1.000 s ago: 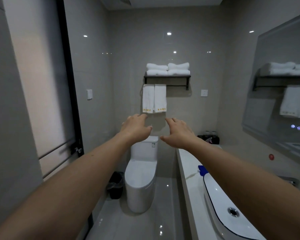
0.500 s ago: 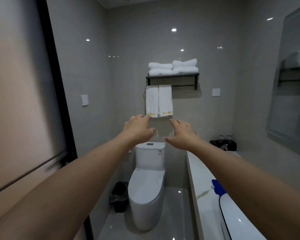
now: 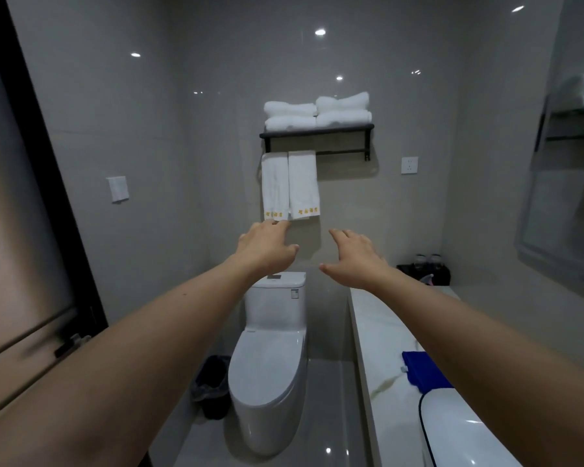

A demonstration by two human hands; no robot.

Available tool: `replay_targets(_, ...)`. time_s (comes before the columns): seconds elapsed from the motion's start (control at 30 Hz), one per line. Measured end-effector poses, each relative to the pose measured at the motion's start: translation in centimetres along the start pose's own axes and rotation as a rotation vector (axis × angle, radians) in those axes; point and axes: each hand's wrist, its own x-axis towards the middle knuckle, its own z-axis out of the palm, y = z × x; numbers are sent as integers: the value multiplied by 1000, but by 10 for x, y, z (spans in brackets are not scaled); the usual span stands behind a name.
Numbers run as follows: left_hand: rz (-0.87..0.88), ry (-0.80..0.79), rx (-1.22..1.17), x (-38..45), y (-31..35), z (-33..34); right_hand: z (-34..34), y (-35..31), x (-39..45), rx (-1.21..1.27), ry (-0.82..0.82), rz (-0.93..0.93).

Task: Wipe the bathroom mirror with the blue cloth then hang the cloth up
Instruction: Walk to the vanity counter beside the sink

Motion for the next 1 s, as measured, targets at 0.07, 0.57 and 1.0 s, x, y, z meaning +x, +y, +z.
replay_targets(0.07, 39, -7, 9, 14, 1, 9, 4, 8, 11, -9, -3, 24)
replay_targets(0.57, 171, -2, -39, 172, -117, 63, 80, -52, 171, -98, 53, 109)
replay_targets(1.0, 213, -30, -135, 285, -200, 109, 136, -74, 280, -154, 37, 189)
